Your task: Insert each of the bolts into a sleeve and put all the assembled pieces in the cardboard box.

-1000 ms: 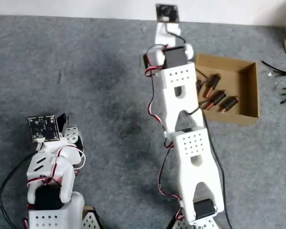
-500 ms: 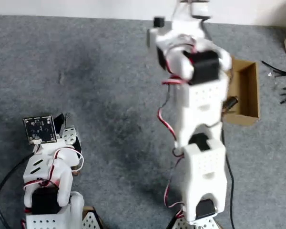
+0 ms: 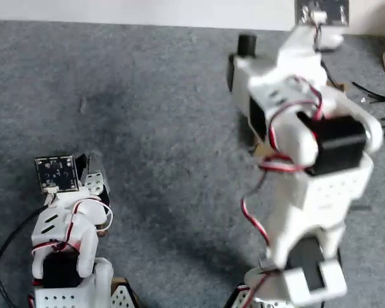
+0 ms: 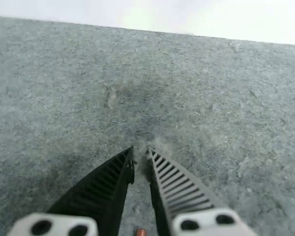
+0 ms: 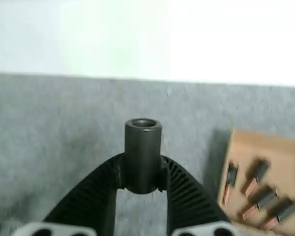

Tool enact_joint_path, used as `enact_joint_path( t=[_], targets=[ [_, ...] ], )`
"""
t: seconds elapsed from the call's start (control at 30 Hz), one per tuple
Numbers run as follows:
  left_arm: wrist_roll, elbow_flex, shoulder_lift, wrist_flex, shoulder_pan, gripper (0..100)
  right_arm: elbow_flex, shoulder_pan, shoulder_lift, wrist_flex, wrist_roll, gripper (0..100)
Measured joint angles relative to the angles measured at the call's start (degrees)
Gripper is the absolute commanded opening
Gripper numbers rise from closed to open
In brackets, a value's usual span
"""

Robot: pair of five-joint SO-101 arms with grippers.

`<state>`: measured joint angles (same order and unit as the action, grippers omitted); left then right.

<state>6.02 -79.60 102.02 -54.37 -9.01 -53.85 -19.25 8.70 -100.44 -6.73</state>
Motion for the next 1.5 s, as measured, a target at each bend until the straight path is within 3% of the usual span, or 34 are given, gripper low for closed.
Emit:
enact_joint_path(
  t=[0.27, 0.63, 0.97, 1.1, 1.27, 1.5],
  targets=[
    [-0.8, 2.8, 0.5, -4.6, 0.0, 5, 31.5, 0.0, 16.9, 3.3, 0.1, 0.5],
    [-2.8, 3.0, 0.5, -4.7, 0.0, 7, 79.2, 0.4, 50.9, 26.4, 6.4, 0.5],
    [-5.5, 3.4, -0.6, -4.7, -1.1, 7, 110.9, 15.3, 65.1, 38.2, 9.8, 0.5],
    [-6.0, 9.7, -10.9, -4.7, -4.8, 11, 119.7, 16.4, 65.7, 43.7, 9.8, 0.5],
    [-6.0, 22.3, -37.6, -6.1, -5.1, 12, 126.6, 17.0, 65.7, 49.3, 9.8, 0.5],
    [-5.9, 31.6, -71.4, -17.5, -1.1, 12, 132.7, 16.8, 65.8, 55.5, 9.8, 0.5]
  ],
)
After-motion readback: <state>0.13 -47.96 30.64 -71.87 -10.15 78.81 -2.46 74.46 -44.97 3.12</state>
